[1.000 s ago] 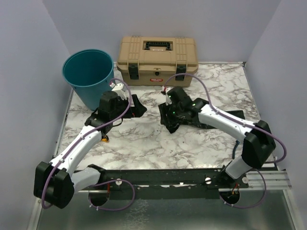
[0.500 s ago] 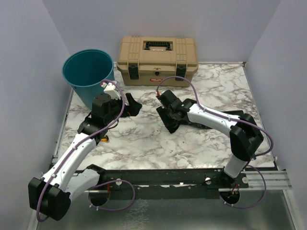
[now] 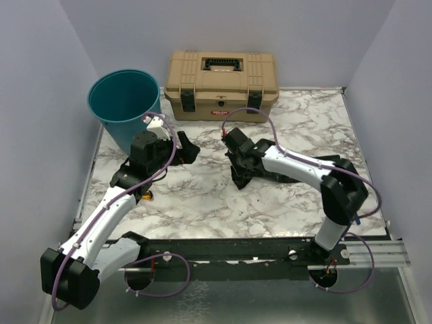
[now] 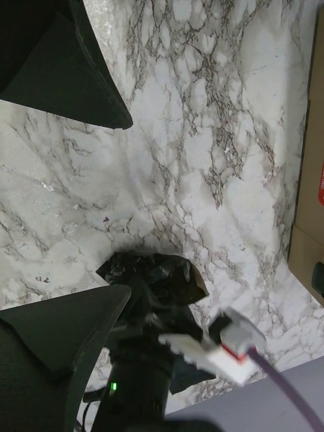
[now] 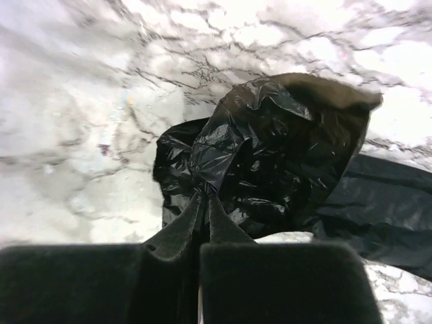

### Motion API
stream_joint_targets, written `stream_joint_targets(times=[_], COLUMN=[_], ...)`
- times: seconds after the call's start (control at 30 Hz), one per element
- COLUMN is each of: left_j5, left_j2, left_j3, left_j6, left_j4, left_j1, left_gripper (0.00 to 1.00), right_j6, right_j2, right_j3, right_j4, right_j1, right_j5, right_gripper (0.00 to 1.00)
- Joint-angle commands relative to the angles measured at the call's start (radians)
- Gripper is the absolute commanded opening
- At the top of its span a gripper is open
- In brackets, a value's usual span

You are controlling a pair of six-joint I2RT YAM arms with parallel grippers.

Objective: Put the trash bags into the trash bin

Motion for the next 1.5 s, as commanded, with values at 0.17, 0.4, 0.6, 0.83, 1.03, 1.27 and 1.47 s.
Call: stream_joint_targets(times=[0.17,0.4,0.6,0.83,1.03,1.27,1.47], left_j5=[0.132,0.259,0.341,0.366,0.33,0.305,0.281], left_j2=[0.061,0.095,0.183,0.315,0.385,0.446,0.479], left_j3=[0.064,0.181,0.28,0.374,0.425,0.463,0.433], left_j6=[-0.003,0.017,0.117,0.296,0.336,0.352,0.363], left_j4=[0.017,0.069,0.043,-0.191,-0.209,-0.206,-0.205], left_j1=[-0.009,-0.105,-0.271,-0.308,-0.333,-0.35,-0.356], left_gripper=[0.99,0.99,0.99,0.95,0.78,0.61,0.26], right_j6=[0.245,0.387,0.482,0.506,0.524,0.524,0.531], right_j2=[-0.584,-0.723,-0.783,-0.822,-0.821,-0.813,-0.836], right_j3=[-0.198,-0.349,-0.444,-0.462,-0.476,-0.475,-0.482], right_j4=[0.268,0.278,0.327,0.326,0.342,0.345,0.324], right_j1=[-0.011,-0.07,-0.072,-0.072,-0.072,-0.071,-0.071], right_j5=[-0.12,-0.192,-0.226,-0.241,-0.297,-0.317,-0.284], right_gripper=[0.01,0.01,0.01,0.01,0.01,0.01,0.01])
